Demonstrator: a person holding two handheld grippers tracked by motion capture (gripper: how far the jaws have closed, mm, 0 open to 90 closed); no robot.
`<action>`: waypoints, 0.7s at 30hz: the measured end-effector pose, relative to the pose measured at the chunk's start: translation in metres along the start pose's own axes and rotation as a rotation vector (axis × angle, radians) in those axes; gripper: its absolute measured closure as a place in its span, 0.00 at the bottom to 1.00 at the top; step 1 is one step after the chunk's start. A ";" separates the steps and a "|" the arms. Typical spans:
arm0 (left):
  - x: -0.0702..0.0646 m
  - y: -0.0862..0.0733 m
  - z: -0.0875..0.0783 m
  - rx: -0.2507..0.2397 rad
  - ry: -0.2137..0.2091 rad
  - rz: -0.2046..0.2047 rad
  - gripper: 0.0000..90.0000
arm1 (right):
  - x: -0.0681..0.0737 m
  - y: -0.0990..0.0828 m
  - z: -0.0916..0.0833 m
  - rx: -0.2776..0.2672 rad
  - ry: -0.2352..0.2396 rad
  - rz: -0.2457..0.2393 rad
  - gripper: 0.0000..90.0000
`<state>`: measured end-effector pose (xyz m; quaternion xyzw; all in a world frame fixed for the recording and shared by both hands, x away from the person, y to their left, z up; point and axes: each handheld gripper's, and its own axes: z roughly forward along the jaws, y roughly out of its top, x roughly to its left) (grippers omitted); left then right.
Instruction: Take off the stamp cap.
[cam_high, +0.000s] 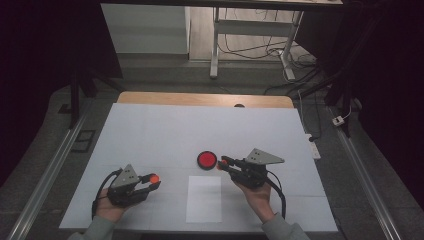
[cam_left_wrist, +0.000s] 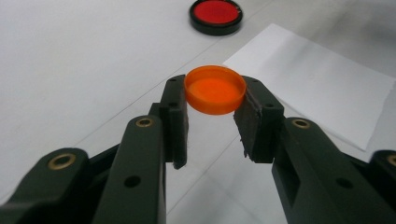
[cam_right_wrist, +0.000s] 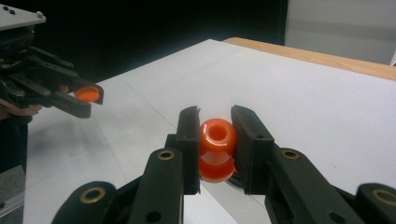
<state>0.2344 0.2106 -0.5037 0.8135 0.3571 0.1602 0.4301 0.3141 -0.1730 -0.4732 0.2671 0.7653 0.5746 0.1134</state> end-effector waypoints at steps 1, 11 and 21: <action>0.002 -0.002 -0.002 -0.002 0.006 -0.006 0.72 | 0.001 0.000 0.001 0.006 0.001 -0.006 0.81; 0.009 -0.007 -0.008 -0.008 0.015 -0.031 0.72 | 0.000 -0.002 0.007 0.024 -0.004 -0.017 0.81; 0.008 -0.008 -0.006 0.000 0.016 -0.033 0.72 | -0.001 -0.001 0.006 0.018 -0.003 -0.020 0.81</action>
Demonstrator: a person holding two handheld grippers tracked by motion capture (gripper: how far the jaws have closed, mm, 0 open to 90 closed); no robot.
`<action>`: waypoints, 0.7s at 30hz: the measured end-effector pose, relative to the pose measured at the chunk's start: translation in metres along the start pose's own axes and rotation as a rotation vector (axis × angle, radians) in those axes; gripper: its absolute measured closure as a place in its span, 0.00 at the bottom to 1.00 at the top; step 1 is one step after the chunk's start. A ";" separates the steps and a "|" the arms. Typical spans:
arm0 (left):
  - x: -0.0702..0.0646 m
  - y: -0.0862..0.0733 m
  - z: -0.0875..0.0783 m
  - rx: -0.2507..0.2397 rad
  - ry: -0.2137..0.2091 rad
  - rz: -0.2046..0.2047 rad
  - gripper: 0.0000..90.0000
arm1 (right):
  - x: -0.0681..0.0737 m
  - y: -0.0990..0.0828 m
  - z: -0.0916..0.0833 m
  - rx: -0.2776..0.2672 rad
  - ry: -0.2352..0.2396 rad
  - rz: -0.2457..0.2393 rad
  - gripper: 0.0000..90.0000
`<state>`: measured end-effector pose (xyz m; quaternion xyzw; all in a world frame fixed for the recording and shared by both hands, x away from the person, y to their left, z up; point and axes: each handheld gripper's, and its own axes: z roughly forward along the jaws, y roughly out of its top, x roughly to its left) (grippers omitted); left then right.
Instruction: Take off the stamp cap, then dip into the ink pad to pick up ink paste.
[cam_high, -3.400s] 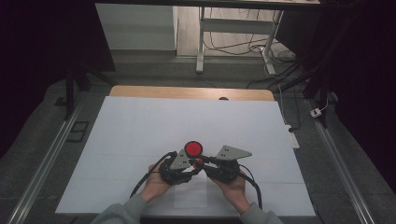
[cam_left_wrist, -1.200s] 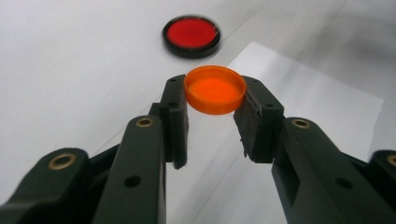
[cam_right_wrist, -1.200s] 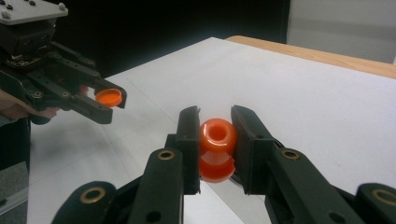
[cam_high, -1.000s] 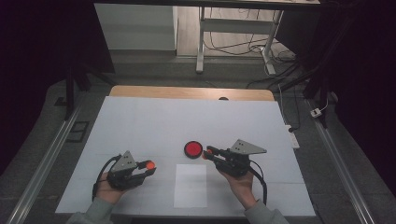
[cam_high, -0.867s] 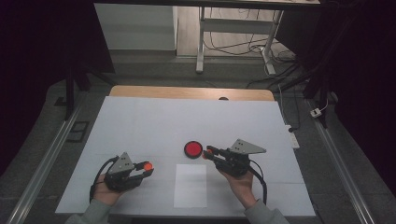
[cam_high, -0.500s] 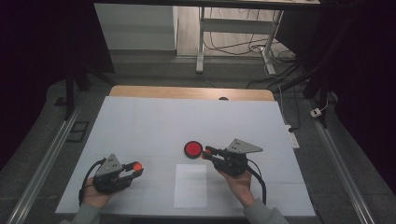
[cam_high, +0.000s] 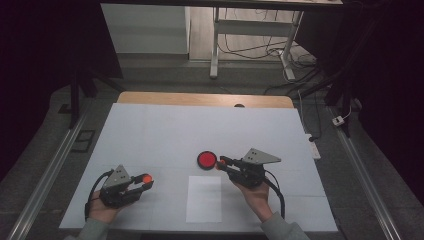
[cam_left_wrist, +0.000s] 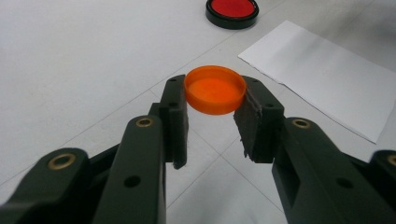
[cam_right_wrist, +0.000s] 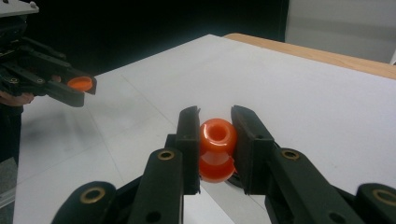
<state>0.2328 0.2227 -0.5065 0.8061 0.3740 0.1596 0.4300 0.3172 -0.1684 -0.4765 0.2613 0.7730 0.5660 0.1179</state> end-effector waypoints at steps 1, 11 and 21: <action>0.000 0.000 0.000 0.000 -0.001 -0.001 0.72 | 0.000 0.000 0.000 -0.001 0.000 0.002 0.81; 0.001 -0.001 0.001 0.006 -0.004 0.000 0.72 | -0.001 0.003 0.005 -0.007 0.001 -0.001 0.81; 0.001 0.000 0.002 0.012 -0.010 0.004 0.72 | -0.002 0.006 0.011 -0.002 0.002 -0.006 0.81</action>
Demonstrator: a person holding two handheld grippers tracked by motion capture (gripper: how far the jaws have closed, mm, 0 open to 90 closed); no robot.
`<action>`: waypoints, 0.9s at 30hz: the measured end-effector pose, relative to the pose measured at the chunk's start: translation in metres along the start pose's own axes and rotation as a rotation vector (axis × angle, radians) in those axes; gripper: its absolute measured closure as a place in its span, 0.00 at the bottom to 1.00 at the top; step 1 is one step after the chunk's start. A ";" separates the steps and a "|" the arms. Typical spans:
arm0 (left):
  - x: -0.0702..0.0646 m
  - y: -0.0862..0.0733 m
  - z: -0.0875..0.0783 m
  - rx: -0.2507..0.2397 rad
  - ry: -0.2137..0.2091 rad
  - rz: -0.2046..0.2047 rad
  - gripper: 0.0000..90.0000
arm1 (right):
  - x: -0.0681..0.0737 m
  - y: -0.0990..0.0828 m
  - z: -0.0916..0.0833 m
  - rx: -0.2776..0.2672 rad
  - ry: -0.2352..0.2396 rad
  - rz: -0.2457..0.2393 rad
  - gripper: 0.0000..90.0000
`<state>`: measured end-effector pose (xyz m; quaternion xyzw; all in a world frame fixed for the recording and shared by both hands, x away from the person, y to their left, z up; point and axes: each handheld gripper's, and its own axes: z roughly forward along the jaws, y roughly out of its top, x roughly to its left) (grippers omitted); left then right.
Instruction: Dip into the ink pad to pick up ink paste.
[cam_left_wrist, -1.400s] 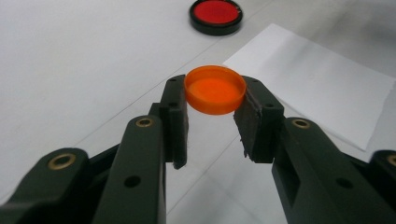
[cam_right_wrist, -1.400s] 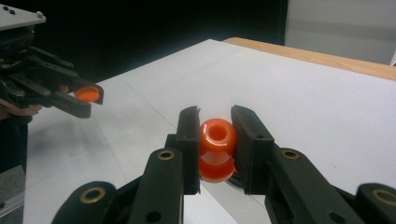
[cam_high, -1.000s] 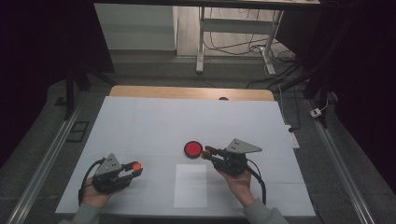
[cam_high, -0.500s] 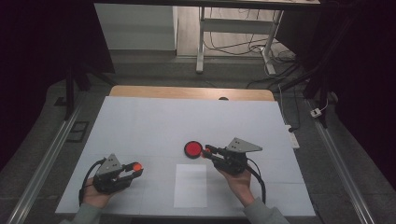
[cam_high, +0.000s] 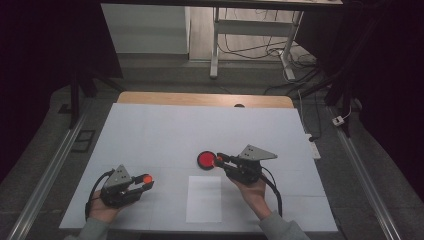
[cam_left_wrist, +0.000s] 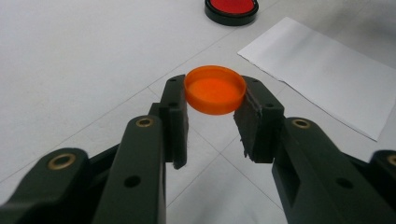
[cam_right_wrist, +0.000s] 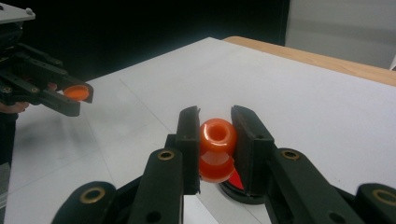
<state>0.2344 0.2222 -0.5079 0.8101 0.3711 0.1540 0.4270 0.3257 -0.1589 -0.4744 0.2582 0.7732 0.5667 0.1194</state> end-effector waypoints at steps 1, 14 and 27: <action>0.000 0.000 0.000 0.001 -0.001 0.001 0.72 | -0.001 0.000 0.002 0.005 -0.004 0.002 0.81; -0.002 0.001 0.004 0.011 -0.011 0.007 0.72 | -0.008 0.000 0.027 0.060 -0.016 -0.013 0.81; -0.002 0.002 0.005 0.013 -0.014 0.005 0.72 | -0.016 -0.004 0.048 0.111 -0.042 -0.025 0.80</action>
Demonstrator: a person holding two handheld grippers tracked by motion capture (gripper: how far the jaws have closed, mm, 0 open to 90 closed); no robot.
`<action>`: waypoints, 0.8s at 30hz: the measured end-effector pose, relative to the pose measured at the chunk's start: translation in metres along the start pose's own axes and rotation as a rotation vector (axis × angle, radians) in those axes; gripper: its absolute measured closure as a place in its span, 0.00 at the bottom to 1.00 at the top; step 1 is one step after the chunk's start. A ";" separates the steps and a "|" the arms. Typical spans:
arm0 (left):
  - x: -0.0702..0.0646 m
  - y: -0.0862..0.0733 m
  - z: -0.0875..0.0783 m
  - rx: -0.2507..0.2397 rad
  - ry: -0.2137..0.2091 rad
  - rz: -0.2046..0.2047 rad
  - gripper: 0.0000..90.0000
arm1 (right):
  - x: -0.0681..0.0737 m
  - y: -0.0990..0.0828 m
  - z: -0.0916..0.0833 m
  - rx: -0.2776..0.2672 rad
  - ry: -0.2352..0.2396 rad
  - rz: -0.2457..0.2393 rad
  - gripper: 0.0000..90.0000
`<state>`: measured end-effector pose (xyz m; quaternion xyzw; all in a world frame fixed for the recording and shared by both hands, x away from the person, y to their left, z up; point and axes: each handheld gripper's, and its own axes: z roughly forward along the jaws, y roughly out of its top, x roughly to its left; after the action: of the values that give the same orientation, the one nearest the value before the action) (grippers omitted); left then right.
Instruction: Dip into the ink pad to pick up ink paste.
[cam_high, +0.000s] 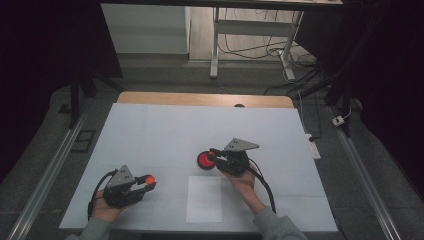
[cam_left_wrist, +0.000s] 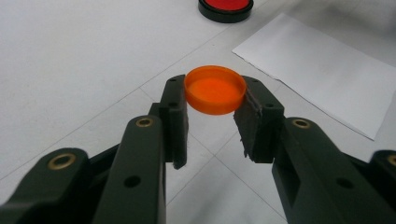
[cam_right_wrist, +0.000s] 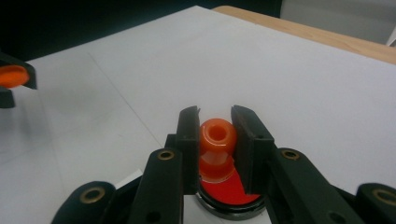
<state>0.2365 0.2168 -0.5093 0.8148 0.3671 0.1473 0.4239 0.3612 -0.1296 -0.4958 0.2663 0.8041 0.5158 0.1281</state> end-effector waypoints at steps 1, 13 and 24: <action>0.000 0.000 0.000 0.000 0.001 0.000 0.72 | -0.001 0.000 0.002 0.009 -0.002 0.001 0.80; 0.000 0.000 0.000 0.001 0.000 0.001 0.72 | -0.008 -0.003 0.018 0.045 -0.027 -0.007 0.81; 0.000 0.000 0.001 0.008 -0.002 0.003 0.72 | -0.009 -0.007 0.029 0.068 -0.040 -0.026 0.81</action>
<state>0.2369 0.2163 -0.5102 0.8171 0.3662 0.1455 0.4209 0.3808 -0.1151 -0.5158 0.2702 0.8220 0.4809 0.1417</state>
